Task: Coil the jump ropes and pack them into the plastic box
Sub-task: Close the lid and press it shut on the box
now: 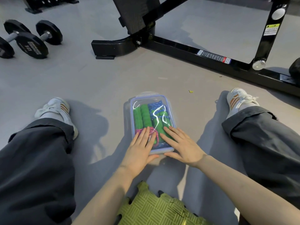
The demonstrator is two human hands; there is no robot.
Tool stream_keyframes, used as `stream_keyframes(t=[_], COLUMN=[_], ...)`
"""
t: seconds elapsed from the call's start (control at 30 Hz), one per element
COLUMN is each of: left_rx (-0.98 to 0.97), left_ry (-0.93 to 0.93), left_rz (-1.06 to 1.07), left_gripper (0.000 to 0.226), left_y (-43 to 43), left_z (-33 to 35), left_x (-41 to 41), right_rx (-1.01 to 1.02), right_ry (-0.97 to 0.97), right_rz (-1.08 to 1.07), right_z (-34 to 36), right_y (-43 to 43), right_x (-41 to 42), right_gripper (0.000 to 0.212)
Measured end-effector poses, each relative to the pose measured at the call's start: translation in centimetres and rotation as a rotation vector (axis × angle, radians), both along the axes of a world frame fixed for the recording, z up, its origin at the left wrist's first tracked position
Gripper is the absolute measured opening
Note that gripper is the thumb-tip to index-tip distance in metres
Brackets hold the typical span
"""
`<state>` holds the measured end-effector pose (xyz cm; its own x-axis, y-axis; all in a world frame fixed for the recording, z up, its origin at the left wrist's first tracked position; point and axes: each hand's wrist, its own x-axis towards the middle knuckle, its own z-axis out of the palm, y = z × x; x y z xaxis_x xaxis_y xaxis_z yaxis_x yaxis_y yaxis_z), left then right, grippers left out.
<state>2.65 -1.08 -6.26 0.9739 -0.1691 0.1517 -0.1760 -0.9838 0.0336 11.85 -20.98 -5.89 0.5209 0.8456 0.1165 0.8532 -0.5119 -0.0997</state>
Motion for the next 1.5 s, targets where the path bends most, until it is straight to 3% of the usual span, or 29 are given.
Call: stream_keyframes(t=[0.23, 0.4, 0.5, 0.67, 0.7, 0.77, 0.83, 0.9, 0.97, 1.03, 1.17, 1.27, 1.37, 1.5], left_rx=[-0.005, -0.041, 0.038, 0.194, 0.206, 0.22, 0.078, -0.102, -0.364, -0.469, -0.308, -0.143, -0.111, -0.12], left_ry=[-0.111, -0.01, 0.027, 0.095, 0.145, 0.21, 0.269, 0.248, 0.274, 0.285, 0.097, 0.046, 0.075, 0.126], left_rz=[-0.014, -0.034, -0.087, -0.085, -0.051, 0.066, 0.251, 0.435, 0.609, 0.667, 0.443, 0.233, 0.125, 0.041], left_gripper=[0.062, 0.065, 0.066, 0.11, 0.11, 0.082, 0.058, 0.056, 0.055, 0.055, 0.076, 0.068, 0.062, 0.085], left_y=[-0.1, 0.7, 3.1, 7.9, 7.8, 5.9, 2.7, -1.1, -3.6, -4.3, 0.5, 4.9, 5.2, 4.2], left_z=[-0.4, 0.1, 1.3, 3.1, 4.1, 5.8, 5.9, 4.8, 3.7, 2.7, 1.1, 0.8, 2.7, 2.7], left_x=[0.4, 0.4, 1.0, 2.3, 2.4, 2.0, 1.4, 0.7, 0.5, 0.8, 1.2, 1.5, 1.8, 1.3], right_rx=[0.048, -0.004, 0.016, 0.087, 0.088, 0.087, 0.114, 0.016, -0.086, -0.046, 0.057, 0.139, 0.099, -0.081], right_ry=[-0.058, -0.057, -0.051, 0.091, 0.146, 0.229, 0.211, 0.208, 0.189, 0.112, -0.023, 0.036, 0.081, 0.113], right_rz=[-0.002, -0.074, -0.182, -0.01, 0.059, 0.081, -0.106, -0.281, -0.317, -0.345, -0.314, -0.206, -0.219, -0.1], right_z=[-0.2, 0.0, 0.9, 2.7, 3.3, 3.9, 3.9, 3.5, 3.4, 3.7, 3.1, 3.0, 3.7, 2.8], right_y=[0.3, 0.5, 2.2, 4.5, 4.7, 4.9, 4.4, 3.3, 2.6, 2.7, 3.0, 2.7, 2.4, 1.7], right_x=[0.1, -1.0, -3.2, -6.1, -5.6, -3.8, -1.8, -0.8, -0.8, -1.3, -3.1, -3.1, -0.5, 2.2], right_gripper=[0.059, 0.061, 0.058, 0.058, 0.057, 0.062, 0.08, 0.089, 0.086, 0.075, 0.053, 0.047, 0.063, 0.095])
